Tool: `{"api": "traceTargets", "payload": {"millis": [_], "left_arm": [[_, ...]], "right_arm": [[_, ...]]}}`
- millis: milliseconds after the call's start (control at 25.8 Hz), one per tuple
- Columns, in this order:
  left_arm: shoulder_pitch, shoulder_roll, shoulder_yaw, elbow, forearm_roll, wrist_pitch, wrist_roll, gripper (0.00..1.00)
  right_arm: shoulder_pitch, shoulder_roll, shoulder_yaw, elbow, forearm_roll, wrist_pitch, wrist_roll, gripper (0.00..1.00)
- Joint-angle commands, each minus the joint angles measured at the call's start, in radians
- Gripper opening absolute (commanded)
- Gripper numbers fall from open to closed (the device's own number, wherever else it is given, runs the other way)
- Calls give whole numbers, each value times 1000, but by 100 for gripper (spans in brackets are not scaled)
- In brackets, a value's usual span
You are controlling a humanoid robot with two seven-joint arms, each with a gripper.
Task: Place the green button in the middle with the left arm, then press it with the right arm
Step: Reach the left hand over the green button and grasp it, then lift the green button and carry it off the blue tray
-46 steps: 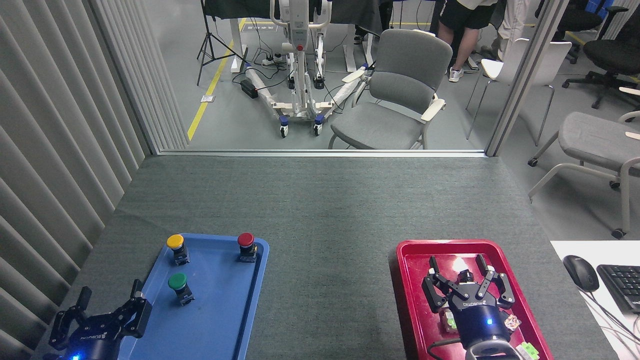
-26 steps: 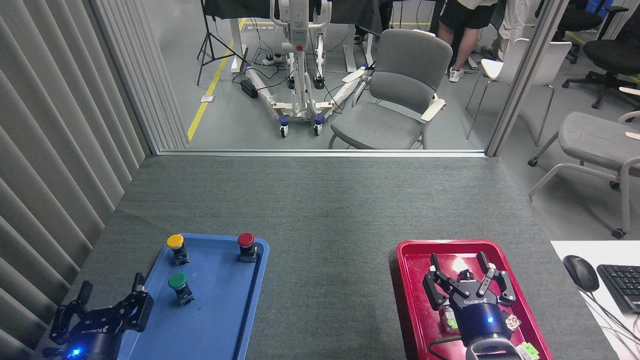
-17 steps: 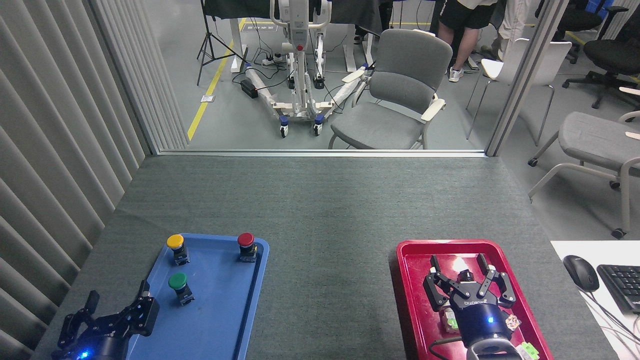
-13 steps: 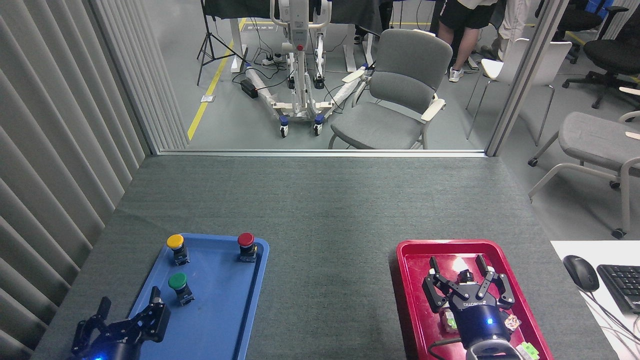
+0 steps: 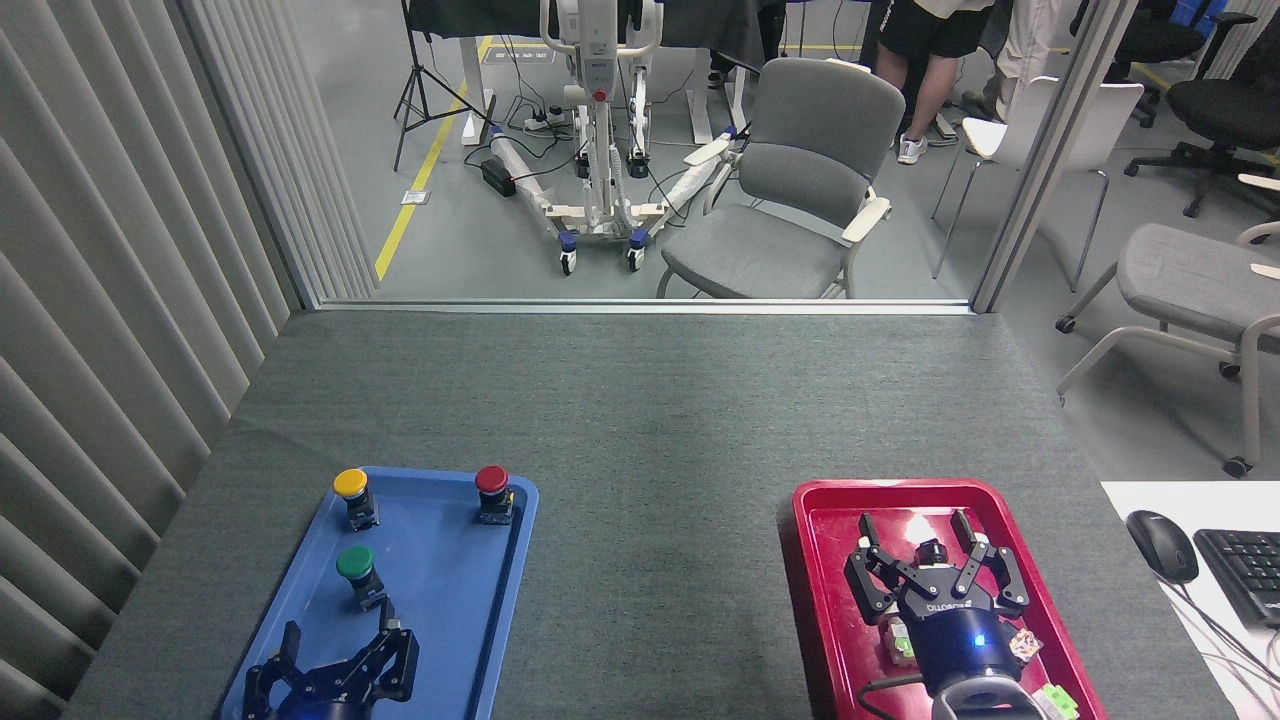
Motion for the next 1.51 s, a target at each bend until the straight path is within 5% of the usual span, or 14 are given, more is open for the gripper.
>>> {"api": "traceTargets", "payload": {"millis": [0,544,583,699,816,1087,1320,1476], "left_arm": [[-62,-9,-2,97,-3,13,32,98],[-220,7,-2,313,-7,20,92,89],[-227,11,-2,324,-7,20,99,83],[-230,17,-2,333,-10,20,119,34],[-224,17,-4,338,-14,18,124,2],[-164,25,-67,209,-30,-92,139,0],[-111,14,-199,-109,-20,-404,138,0],[-155,-55,-426,101,-63,-396,136,0]], "right_arm": [[-8,4,-2,0,-2,1,3,100],[-26,-29,4,18,-45,10,-1,100],[-24,-29,4,18,-45,10,-1,100],[-20,-27,7,18,-45,10,-1,100],[-17,-29,10,17,-45,12,-1,100],[-15,-41,32,17,-43,13,3,100],[-17,-49,35,14,-37,7,3,100],[-17,-62,35,14,-37,7,5,100]]}}
